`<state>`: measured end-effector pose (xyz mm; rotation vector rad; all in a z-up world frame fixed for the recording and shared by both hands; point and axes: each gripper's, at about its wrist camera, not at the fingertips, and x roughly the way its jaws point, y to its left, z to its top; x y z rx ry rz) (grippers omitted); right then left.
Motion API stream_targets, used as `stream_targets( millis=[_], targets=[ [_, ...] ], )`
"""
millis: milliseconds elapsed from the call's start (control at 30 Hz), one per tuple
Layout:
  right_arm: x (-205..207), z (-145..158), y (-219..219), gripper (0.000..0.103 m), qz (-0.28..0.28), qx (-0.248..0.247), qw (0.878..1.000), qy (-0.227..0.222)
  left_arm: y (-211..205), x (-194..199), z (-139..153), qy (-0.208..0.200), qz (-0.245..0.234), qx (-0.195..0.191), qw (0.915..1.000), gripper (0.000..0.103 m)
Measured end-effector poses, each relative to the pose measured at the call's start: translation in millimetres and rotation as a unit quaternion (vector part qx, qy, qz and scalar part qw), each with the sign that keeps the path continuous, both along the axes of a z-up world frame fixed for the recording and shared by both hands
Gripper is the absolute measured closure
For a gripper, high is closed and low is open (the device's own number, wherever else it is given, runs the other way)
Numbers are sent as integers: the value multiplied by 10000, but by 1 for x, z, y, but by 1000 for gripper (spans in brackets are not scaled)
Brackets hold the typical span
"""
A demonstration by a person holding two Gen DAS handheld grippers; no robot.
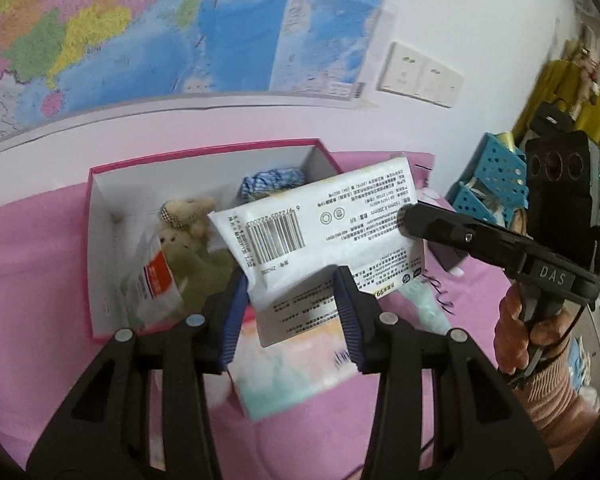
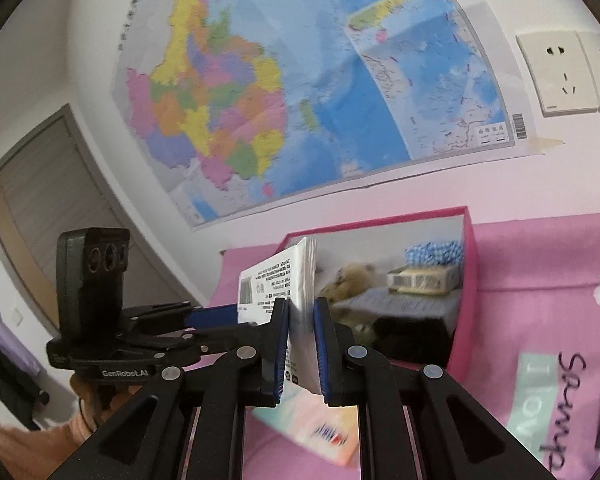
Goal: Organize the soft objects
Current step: 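Lift the white packet into the pink box and open both grippers, then move both grippers to the pink pouch and grasp it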
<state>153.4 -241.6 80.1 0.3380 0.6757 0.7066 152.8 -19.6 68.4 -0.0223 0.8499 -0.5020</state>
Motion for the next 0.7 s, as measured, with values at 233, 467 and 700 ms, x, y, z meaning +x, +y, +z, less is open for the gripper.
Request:
stream_targets(
  millis=[233,467,700],
  targets=[
    [41,-25,8,91,-171,-119,9991,381,-3,45,-18,341,218,218,9989,57],
    [63,-44,15,88,-521,-485,9957,595,2,72,-32,531,653,533,9950,57],
    [33,-32,7,82,-482,-574,9964,389,24,40,-16,115,704,381,9967,57]
  ],
)
